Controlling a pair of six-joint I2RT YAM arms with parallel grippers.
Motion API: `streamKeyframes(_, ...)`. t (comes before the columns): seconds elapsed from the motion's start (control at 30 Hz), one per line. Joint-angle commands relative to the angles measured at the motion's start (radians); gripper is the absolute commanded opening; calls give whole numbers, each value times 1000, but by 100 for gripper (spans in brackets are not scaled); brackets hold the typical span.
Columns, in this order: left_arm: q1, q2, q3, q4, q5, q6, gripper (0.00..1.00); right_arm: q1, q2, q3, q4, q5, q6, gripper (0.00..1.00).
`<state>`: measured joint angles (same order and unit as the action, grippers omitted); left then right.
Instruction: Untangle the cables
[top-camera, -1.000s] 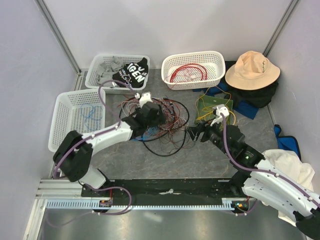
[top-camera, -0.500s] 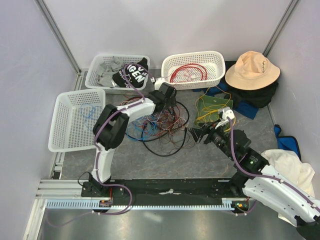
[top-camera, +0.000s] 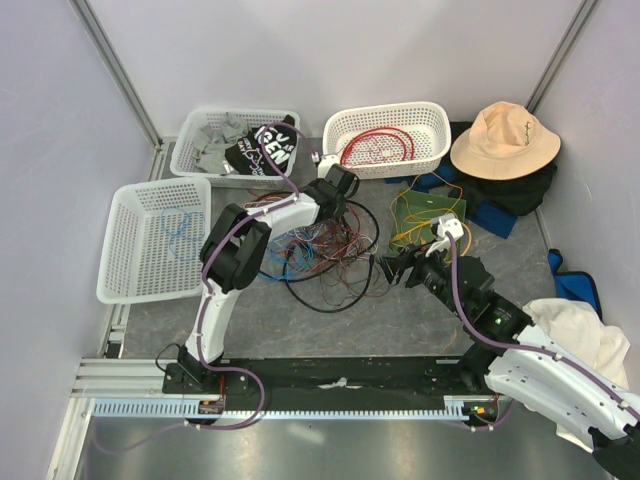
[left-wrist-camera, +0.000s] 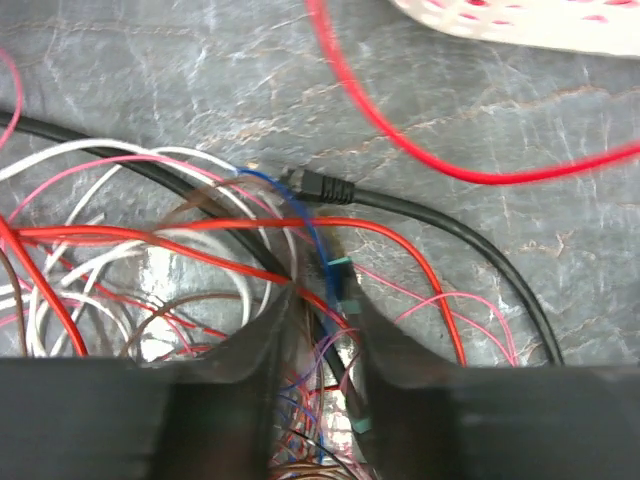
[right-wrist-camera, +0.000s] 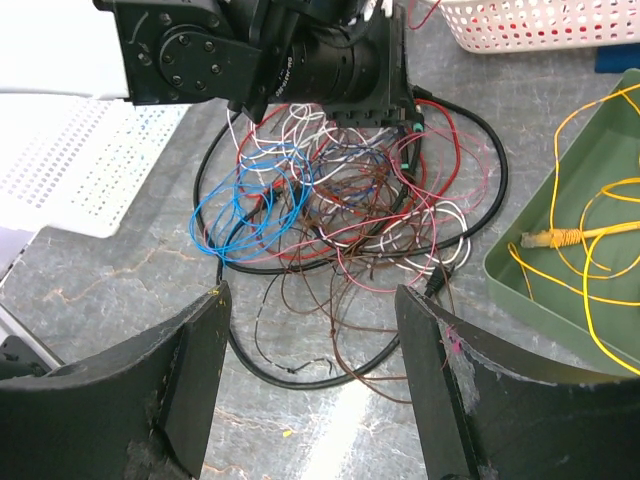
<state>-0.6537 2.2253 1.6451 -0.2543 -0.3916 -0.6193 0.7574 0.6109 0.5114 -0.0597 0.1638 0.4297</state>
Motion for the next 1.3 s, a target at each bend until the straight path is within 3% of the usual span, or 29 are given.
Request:
streamKeyframes(0.0,2,20,-28,-79,-12,85,13,3,-7,32,14,17,-8,74)
streamKeyframes(0.03,2,11,-40,-83,-3,79,2,3,-10,32,17,20,-9,74)
streamKeyframes(0.13,6,-39,-123,-88,3,44,2,3,-20,36,14,19,-6,74)
streamKeyframes(0.37,17,-456,-396,33,63,64,2,3,6,41,43,17,7,74)
streamKeyframes(0.6,43,-738,-472,4,99,90,2,2,27,9,109,-3,40,74)
streamKeyframes(0.8,55,-835,-479,32,192,124,2,3,168,12,187,-23,57,76)
streamKeyframes(1.07,62,-877,-507,-97,106,133,2,3,357,71,297,-38,57,77)
streamKeyframes(1.17,80,-865,-599,-125,103,44,63,3,430,117,297,-20,55,77)
streamKeyframes(1.2,81,-859,-620,-102,103,17,89,3,461,127,297,-17,55,77)
streamKeyframes(1.23,85,-856,-648,-89,103,7,99,3,470,133,301,-20,55,77)
streamKeyframes(1.27,85,-854,-654,-73,103,-2,100,3,477,136,304,-24,57,77)
